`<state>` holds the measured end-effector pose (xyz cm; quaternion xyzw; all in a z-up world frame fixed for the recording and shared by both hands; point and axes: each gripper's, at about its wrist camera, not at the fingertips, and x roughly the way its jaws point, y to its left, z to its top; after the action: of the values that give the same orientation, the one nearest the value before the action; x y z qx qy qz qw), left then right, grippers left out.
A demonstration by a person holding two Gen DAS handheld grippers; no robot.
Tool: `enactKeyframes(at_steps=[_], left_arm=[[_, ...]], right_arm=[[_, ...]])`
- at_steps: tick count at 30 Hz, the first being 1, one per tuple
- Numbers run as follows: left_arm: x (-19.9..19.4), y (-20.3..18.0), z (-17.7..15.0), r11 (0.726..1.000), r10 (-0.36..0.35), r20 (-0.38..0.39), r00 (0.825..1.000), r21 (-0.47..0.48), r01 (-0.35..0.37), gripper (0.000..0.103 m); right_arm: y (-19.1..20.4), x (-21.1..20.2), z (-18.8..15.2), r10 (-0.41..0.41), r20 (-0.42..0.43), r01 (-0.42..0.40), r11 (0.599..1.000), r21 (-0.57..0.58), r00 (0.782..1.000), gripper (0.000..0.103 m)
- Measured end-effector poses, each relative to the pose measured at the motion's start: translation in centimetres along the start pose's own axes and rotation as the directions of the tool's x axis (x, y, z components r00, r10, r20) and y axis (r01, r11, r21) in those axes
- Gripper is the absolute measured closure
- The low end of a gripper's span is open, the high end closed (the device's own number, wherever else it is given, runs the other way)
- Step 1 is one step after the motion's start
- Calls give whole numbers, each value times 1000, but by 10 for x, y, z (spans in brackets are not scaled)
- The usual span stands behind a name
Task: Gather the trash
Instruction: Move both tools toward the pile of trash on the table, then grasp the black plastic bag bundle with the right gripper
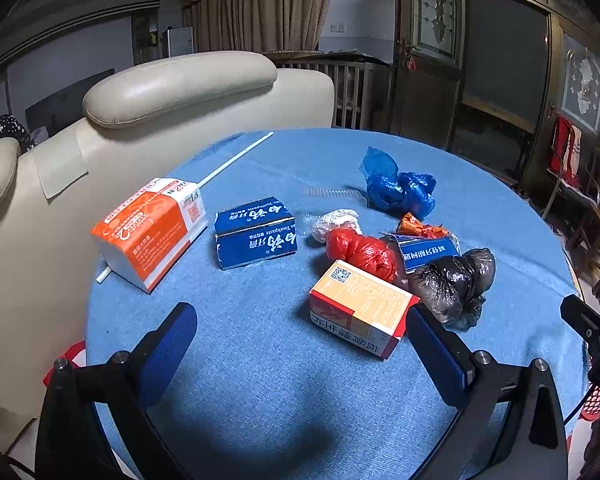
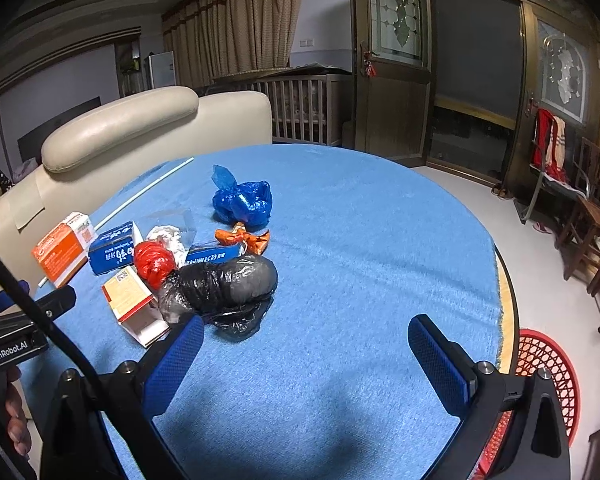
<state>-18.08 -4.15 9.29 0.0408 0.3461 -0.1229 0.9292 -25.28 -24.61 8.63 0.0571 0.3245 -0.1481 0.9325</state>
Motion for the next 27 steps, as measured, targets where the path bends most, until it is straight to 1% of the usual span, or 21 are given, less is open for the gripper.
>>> enactKeyframes(at_steps=[3, 6, 10, 12, 15, 16, 18, 20, 21, 22, 25, 27], left_arm=[[1, 2, -1, 1000, -13, -4, 1000, -3, 13, 0], [3, 2, -3, 1000, -7, -14, 1000, 7, 7, 0], [12, 3, -10, 1000, -29, -60, 998, 7, 29, 0], [14, 3, -12, 999, -43, -76, 996, 4, 44, 0], [15, 5, -13, 999, -52, -76, 996, -1, 52, 0], [15, 6, -13, 999, -52, -75, 996, -3, 52, 0], [16, 10, -12, 999, -52, -73, 996, -8, 51, 0], [16, 14, -12, 999, -51, -72, 996, -15, 50, 0], [17, 17, -12, 999, -51, -73, 996, -19, 50, 0], [18, 19, -12, 999, -51, -76, 996, -24, 49, 0], [23, 23, -11, 998, -55, -90, 994, -40, 52, 0], [26, 24, -10, 997, -59, -97, 994, -46, 55, 0]], right_arm=[[0, 0, 0, 0, -3, 0, 1000, -4, 1000, 0], [0, 3, -1, 3, -13, -3, 1000, -3, 1000, 0], [-1, 11, -1, 26, -43, -25, 1000, 12, 999, 0], [0, 19, 2, 68, -66, -66, 997, 27, 996, 0], [8, 30, 7, 145, -83, -142, 989, 43, 986, 0], [12, 38, 11, 182, -99, -177, 983, 53, 978, 0], [19, 50, 18, 219, -129, -210, 974, 84, 967, 0], [22, 64, 23, 273, -152, -252, 957, 146, 950, 0], [23, 75, 26, 299, -172, -265, 944, 195, 939, 0], [23, 80, 26, 306, -183, -264, 939, 222, 934, 0], [22, 112, 28, 336, -240, -241, 904, 354, 911, 0], [23, 125, 28, 368, -264, -244, 882, 404, 891, 0]])
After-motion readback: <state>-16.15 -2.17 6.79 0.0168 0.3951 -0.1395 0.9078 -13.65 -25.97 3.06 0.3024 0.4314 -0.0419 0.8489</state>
